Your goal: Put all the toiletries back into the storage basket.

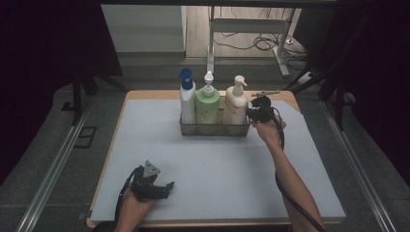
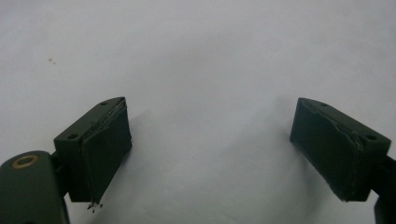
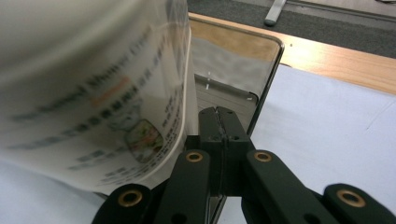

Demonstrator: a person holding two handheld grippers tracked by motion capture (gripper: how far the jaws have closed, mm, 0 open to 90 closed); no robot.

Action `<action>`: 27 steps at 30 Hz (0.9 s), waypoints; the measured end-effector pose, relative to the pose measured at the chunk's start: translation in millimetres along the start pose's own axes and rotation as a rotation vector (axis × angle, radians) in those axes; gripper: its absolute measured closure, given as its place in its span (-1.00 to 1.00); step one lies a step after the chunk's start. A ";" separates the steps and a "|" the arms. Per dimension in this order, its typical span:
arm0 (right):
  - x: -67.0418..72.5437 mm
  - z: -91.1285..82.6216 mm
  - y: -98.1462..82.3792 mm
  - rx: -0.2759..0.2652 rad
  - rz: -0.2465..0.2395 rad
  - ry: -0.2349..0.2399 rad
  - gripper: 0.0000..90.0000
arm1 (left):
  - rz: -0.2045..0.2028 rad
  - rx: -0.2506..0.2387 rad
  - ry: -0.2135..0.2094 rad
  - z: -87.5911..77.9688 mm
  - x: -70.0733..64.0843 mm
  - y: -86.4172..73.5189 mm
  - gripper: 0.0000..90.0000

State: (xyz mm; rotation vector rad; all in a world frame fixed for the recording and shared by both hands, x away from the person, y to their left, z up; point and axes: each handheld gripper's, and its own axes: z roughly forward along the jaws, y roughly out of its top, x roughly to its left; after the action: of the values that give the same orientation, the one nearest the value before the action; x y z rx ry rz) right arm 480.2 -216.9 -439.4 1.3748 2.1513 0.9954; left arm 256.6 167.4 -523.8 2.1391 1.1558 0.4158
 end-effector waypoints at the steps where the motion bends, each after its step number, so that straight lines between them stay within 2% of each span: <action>1: 0.0 1.1 -0.4 0.003 0.005 0.002 0.99 | 0.000 0.000 0.000 0.0 0.0 0.0 -0.73; 5: -1.4 5.2 -3.4 0.011 0.024 0.016 0.99 | 0.000 0.000 -0.001 0.0 0.0 0.1 -0.73; 15: 2.0 12.0 -6.9 0.027 0.015 0.020 0.99 | 0.000 0.001 -0.001 0.0 0.0 0.1 -0.73; 18: 3.6 14.5 -8.5 0.029 0.021 0.034 0.99 | 0.000 0.001 -0.001 0.0 0.0 0.1 -0.73; 27: 13.8 20.2 -10.2 0.042 0.000 0.059 0.99 | 0.000 0.001 -0.001 0.1 0.0 0.1 -0.73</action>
State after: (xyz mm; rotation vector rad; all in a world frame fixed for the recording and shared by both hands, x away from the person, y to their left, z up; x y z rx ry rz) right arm 481.2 -200.0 -459.8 1.3814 2.2265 1.0081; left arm 256.7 167.3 -523.8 2.1395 1.1562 0.4144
